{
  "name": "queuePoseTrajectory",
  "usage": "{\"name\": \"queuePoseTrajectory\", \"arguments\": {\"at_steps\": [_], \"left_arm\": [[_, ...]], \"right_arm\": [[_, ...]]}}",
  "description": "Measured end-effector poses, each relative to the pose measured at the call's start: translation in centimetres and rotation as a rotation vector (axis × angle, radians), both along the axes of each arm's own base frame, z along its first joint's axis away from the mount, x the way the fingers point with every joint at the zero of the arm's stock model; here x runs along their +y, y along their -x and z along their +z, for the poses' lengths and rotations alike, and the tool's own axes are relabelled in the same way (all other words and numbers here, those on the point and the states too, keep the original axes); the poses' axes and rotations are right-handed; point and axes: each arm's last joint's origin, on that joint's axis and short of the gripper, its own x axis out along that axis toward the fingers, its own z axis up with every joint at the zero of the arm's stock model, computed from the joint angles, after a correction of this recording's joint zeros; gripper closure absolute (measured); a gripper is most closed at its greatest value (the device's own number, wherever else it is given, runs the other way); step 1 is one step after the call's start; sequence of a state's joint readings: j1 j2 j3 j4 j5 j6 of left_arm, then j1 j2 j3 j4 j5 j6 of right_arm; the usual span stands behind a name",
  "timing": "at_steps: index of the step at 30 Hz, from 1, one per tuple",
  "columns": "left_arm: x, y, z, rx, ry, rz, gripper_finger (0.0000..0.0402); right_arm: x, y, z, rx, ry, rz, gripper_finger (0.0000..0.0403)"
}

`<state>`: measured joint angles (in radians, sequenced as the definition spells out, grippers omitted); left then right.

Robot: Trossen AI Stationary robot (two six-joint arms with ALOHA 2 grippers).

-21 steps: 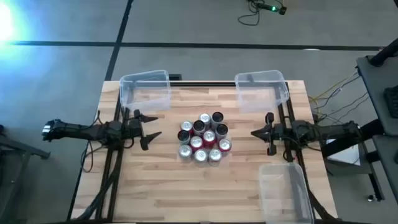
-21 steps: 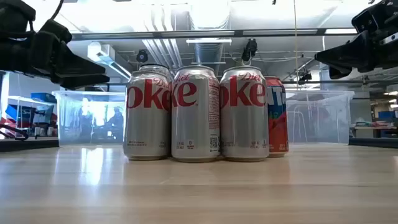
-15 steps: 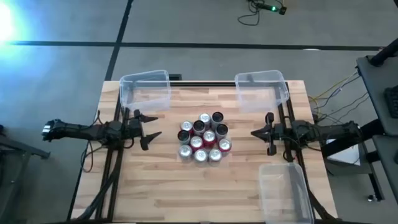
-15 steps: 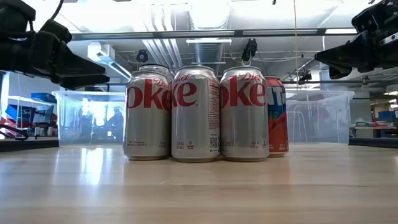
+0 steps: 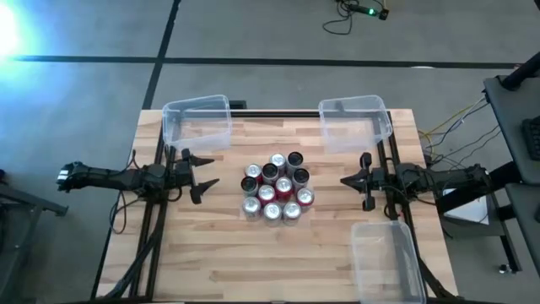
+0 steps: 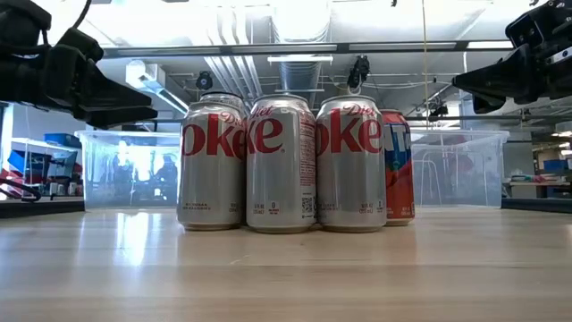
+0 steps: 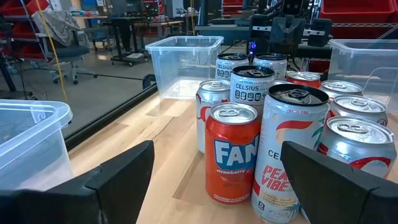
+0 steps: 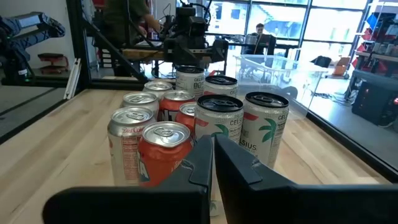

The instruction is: Sort soda cans

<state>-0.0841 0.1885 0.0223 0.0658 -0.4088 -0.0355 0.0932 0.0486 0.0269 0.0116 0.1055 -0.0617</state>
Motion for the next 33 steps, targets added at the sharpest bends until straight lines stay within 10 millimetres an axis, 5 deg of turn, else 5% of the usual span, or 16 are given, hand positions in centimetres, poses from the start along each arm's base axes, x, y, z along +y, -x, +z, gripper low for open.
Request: {"name": "queuePoseTrajectory", "arguments": {"at_steps": [17,27,33], "left_arm": [[0.0,0.0,0.0,0.0,0.0,0.0,0.0066],[0.0,0.0,0.0,0.0,0.0,0.0,0.0066],[0.0,0.0,-0.01,0.0,0.0,-0.001,0.0066]], "right_arm": [[-0.01,0.0,0.01,-0.001,0.021,-0.002,0.039],[-0.46,0.03,0.27,0.067,1.067,-0.144,0.039],[-0.4,0.03,0.31,0.059,1.151,-0.127,0.039]]}}
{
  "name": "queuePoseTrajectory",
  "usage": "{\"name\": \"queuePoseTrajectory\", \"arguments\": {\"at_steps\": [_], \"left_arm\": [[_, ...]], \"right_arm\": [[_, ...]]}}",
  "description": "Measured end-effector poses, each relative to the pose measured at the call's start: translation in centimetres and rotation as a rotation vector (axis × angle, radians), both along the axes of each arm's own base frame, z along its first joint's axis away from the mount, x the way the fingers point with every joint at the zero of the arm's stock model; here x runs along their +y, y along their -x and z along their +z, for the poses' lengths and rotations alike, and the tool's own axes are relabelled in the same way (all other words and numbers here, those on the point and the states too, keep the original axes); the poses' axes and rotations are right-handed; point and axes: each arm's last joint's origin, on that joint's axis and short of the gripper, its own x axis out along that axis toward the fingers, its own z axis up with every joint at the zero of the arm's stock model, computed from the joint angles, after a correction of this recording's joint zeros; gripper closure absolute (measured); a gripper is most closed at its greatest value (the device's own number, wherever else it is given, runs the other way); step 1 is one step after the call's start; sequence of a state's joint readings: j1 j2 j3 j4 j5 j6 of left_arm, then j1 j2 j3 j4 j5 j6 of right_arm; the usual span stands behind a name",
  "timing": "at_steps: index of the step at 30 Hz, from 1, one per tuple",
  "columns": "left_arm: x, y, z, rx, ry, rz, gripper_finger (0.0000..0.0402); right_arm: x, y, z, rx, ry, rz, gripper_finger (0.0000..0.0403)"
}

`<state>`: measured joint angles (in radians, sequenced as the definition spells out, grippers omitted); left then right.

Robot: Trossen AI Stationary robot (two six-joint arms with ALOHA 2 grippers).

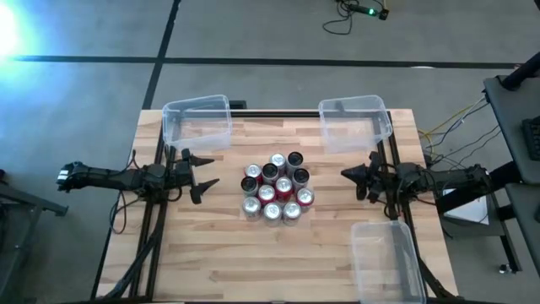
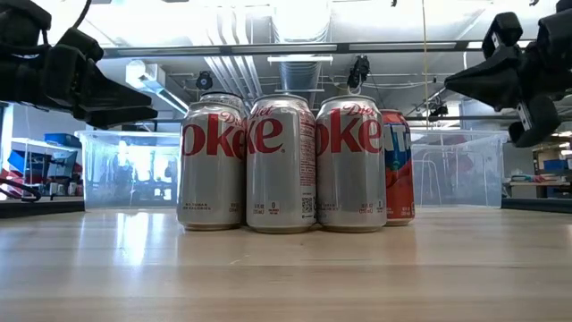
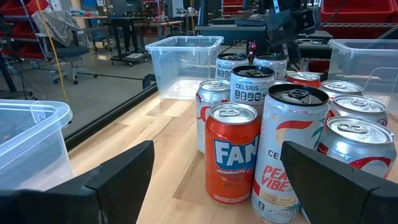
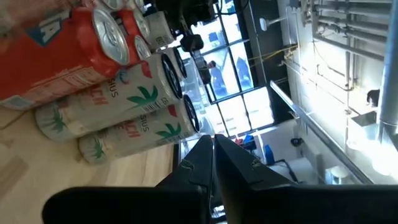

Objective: Sort soda cans
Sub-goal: Move the top right transparent bin to the top center of the table

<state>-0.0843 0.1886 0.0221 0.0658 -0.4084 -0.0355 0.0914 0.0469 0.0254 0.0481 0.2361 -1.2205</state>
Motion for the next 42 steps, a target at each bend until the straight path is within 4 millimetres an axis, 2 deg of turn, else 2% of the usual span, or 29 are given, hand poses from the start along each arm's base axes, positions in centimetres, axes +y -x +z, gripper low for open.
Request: {"name": "queuePoseTrajectory", "arguments": {"at_steps": [3,6,10,13,18,22,27,34,36,39,42], "left_arm": [[0.0,0.0,0.0,0.0,0.0,0.0,0.0066],[0.0,0.0,0.0,0.0,0.0,0.0,0.0066],[0.0,0.0,0.0,0.0,0.0,0.0,0.0066],[0.0,0.0,0.0,-0.001,0.0,0.0,0.0066],[0.0,0.0,0.0,-0.001,0.0,0.0,0.0066],[0.0,0.0,0.0,0.0,0.0,0.0,0.0066],[0.0,0.0,0.0,0.0,0.0,0.001,0.0066],[0.0,0.0,0.0,-0.001,0.0,0.0,0.0066],[0.0,0.0,0.0,0.001,-0.009,0.0,0.0066],[0.0,0.0,0.5,-0.017,-0.109,-0.004,0.0066],[0.0,0.0,1.6,-0.134,-0.087,-0.002,0.0066]], "right_arm": [[0.2,-0.1,-0.1,0.003,-0.101,0.085,0.039],[0.9,-0.2,0.3,-0.028,-0.501,0.304,0.039],[0.8,0.0,1.7,-0.16,-1.059,0.381,0.039],[0.8,0.3,2.8,-0.247,-1.352,0.476,0.039],[0.3,0.6,4.2,-0.47,-1.385,0.457,0.039],[0.0,0.1,5.2,-0.517,-1.437,0.297,0.039],[-0.1,-1.3,9.0,-0.339,-1.45,0.016,0.039],[-0.2,-6.2,14.0,-0.005,-1.407,-0.406,0.0385],[-0.6,-7.4,14.9,0.046,-1.418,-0.525,0.0365],[-1.8,-9.5,15.7,0.055,-1.431,-0.712,0.0313],[-4.3,-11.1,15.9,0.004,-1.451,-0.943,0.0255]]}}
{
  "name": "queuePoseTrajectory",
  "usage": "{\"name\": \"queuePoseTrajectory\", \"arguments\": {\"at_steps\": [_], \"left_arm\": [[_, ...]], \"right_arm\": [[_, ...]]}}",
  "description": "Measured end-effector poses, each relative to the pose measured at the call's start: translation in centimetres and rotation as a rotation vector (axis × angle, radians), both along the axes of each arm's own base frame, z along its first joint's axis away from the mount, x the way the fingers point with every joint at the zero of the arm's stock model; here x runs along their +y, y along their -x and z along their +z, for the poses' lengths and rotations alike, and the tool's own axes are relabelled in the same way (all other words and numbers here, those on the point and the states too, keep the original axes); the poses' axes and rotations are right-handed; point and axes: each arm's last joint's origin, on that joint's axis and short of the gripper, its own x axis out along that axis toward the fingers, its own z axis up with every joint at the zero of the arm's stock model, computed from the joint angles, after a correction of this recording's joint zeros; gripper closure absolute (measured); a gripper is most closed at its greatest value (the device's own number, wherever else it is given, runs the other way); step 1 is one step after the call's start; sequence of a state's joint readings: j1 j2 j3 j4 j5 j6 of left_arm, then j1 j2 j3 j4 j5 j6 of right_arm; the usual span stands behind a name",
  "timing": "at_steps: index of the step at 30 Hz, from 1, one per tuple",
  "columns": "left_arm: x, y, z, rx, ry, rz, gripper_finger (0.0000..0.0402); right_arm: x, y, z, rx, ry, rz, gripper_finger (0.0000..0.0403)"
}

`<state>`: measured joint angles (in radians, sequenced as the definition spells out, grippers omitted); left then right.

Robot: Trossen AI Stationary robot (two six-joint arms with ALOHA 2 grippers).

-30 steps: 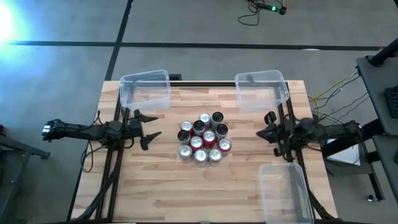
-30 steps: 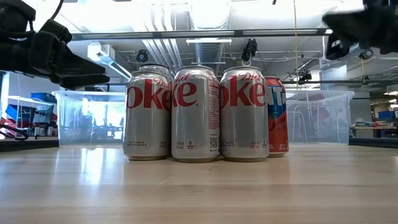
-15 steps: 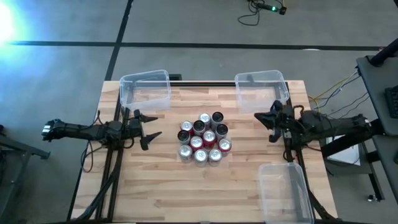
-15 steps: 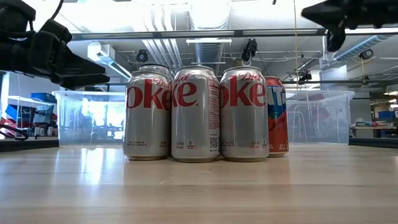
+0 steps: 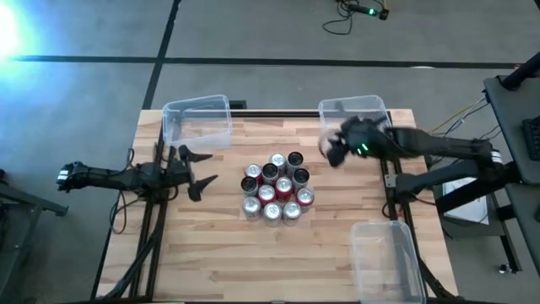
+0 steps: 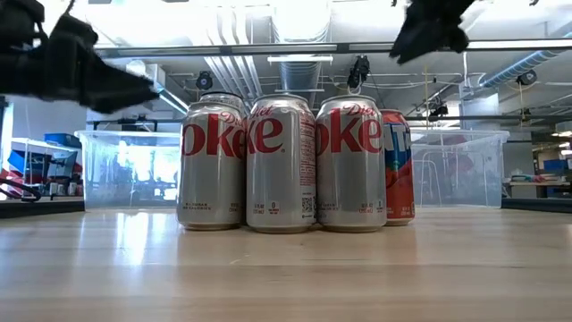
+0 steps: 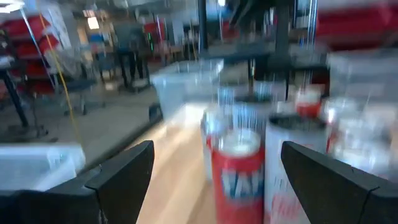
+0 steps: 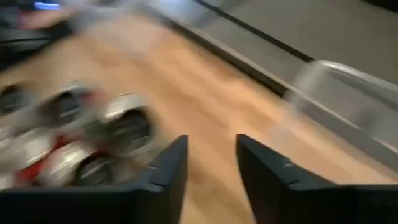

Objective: Sort soda cans
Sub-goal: Move the top right transparent bin to the top center of the table

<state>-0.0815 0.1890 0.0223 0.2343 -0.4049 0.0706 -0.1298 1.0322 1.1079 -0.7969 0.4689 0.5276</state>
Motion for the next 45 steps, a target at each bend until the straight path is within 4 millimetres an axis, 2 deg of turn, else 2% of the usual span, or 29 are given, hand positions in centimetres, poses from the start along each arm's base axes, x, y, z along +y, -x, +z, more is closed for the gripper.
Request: {"name": "queuePoseTrajectory", "arguments": {"at_steps": [2,5,8,13,18,22,26,35,40,45], "left_arm": [[0.0,0.1,0.8,-0.108,0.058,-0.006,0.0066],[0.0,0.4,2.2,-0.28,0.148,-0.025,0.0066],[0.0,0.6,2.7,-0.345,0.181,-0.036,0.0066],[0.1,0.6,2.7,-0.332,0.145,-0.019,0.0066],[0.1,0.6,2.7,-0.332,0.148,-0.02,0.0066],[0.1,0.6,2.7,-0.332,0.15,-0.009,0.0066],[0.2,0.6,2.6,-0.323,0.167,0.03,0.0066],[0.2,0.5,2.2,-0.305,0.205,0.026,0.0066],[0.2,0.5,2.2,-0.307,0.21,0.025,0.0066],[0.2,0.5,2.2,-0.324,0.252,0.017,0.0066]], "right_arm": [[-2.2,-0.9,0.0,0.061,-0.038,-0.103,0.0221],[-5.5,-2.3,-1.0,0.118,-0.172,-0.156,0.0184],[-8.3,-3.8,-2.3,0.135,-0.278,-0.18,0.0161],[-12.1,-6.2,-4.7,0.201,-0.349,-0.251,0.0148],[-14.3,-7.7,-6.1,0.299,-0.421,-0.294,0.0155],[-15.4,-8.2,-6.5,0.358,-0.45,-0.321,0.0173],[-15.6,-8.5,-5.7,0.335,-0.431,-0.319,0.0187],[-15.8,-7.0,-4.6,0.368,-0.377,-0.39,0.0179],[-16.3,-7.7,-6.1,0.369,-0.397,-0.383,0.0173],[-16.8,-8.5,-8.1,0.42,-0.42,-0.388,0.0192]]}}
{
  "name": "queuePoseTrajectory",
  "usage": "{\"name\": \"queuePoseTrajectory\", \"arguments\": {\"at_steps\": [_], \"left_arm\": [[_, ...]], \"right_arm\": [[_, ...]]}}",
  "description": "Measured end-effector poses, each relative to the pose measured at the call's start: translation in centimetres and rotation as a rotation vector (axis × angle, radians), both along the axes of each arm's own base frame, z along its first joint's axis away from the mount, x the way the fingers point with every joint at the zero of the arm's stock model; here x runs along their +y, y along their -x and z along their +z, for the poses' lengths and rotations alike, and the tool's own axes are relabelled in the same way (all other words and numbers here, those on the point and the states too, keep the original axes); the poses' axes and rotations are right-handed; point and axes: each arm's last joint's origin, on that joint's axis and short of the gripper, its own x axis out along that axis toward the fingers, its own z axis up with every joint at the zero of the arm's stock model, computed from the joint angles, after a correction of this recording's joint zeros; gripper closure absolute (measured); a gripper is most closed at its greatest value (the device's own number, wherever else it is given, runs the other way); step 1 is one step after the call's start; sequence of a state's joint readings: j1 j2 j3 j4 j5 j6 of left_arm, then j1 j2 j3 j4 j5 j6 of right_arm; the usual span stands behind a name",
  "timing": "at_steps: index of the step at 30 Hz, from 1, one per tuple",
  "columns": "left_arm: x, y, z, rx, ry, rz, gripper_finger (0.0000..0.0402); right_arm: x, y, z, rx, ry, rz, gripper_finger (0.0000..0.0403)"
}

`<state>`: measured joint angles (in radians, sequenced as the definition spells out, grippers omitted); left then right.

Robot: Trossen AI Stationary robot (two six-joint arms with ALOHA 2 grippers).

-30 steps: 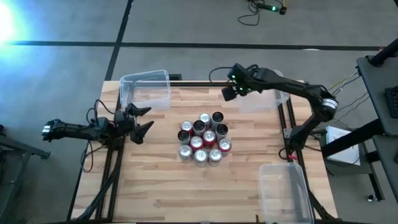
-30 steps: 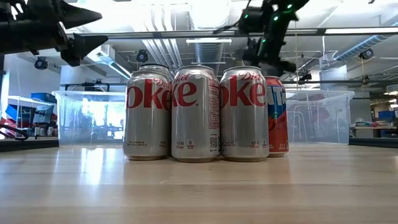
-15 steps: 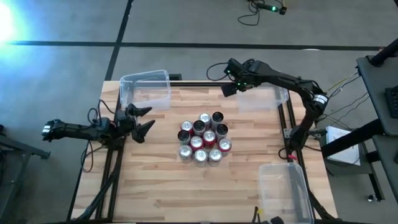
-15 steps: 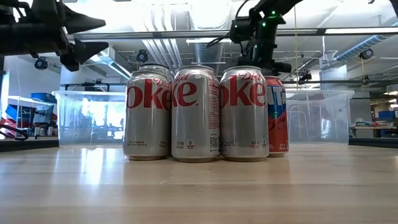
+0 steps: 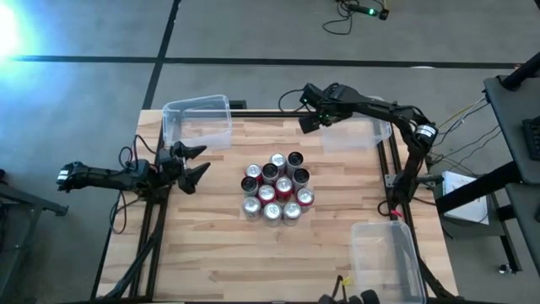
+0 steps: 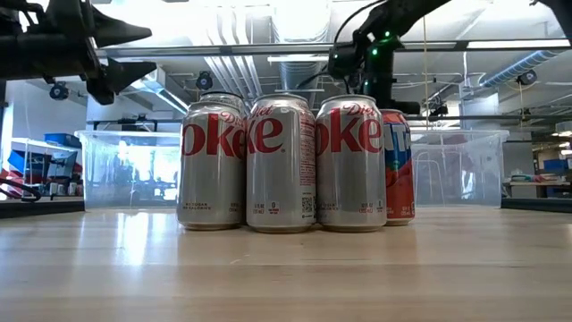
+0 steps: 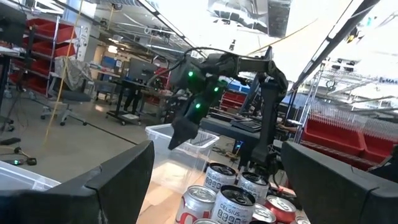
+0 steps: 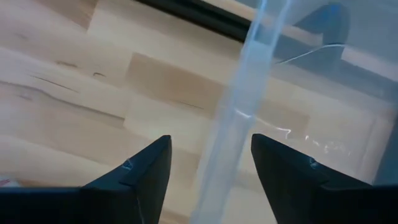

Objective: Sort soda cans
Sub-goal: Move the top right transparent bin to the top center of the table

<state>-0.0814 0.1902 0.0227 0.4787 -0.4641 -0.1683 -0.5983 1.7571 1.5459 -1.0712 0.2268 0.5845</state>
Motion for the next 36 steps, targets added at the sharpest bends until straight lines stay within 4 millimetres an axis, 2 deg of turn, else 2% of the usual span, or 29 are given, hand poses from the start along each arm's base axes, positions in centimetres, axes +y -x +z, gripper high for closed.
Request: {"name": "queuePoseTrajectory", "arguments": {"at_steps": [4,10,15,18,21,24,29,36], "left_arm": [[0.0,0.0,0.1,-0.011,0.003,0.0,0.0066],[0.0,0.1,0.1,-0.019,0.003,-0.001,0.0066],[0.0,0.0,-0.1,-0.012,0.039,-0.028,0.0066],[-0.2,-0.2,-0.4,0.011,0.064,-0.08,0.0066],[-0.2,-0.2,-0.6,0.015,0.101,-0.113,0.0066],[-0.3,-0.3,-0.7,0.015,0.135,-0.126,0.0066],[-0.3,-0.4,-0.8,0.021,0.143,-0.116,0.0066],[-0.2,-0.6,-1.0,0.05,0.143,-0.096,0.0066]], "right_arm": [[-0.1,-0.2,-0.5,0.017,-0.006,0.021,0.0241],[0.3,-0.1,0.0,0.019,-0.003,0.048,0.0371],[2.5,-0.1,3.2,0.002,0.036,0.201,0.0376],[4.1,-0.5,5.6,-0.025,0.112,0.394,0.0378],[4.9,-1.5,6.8,-0.019,0.203,0.626,0.0378],[5.3,-2.3,7.1,-0.018,0.258,0.805,0.0379],[5.4,-3.6,7.2,-0.165,0.289,1.015,0.0379],[5.8,-4.1,6.7,-0.221,0.301,1.179,0.038]]}}
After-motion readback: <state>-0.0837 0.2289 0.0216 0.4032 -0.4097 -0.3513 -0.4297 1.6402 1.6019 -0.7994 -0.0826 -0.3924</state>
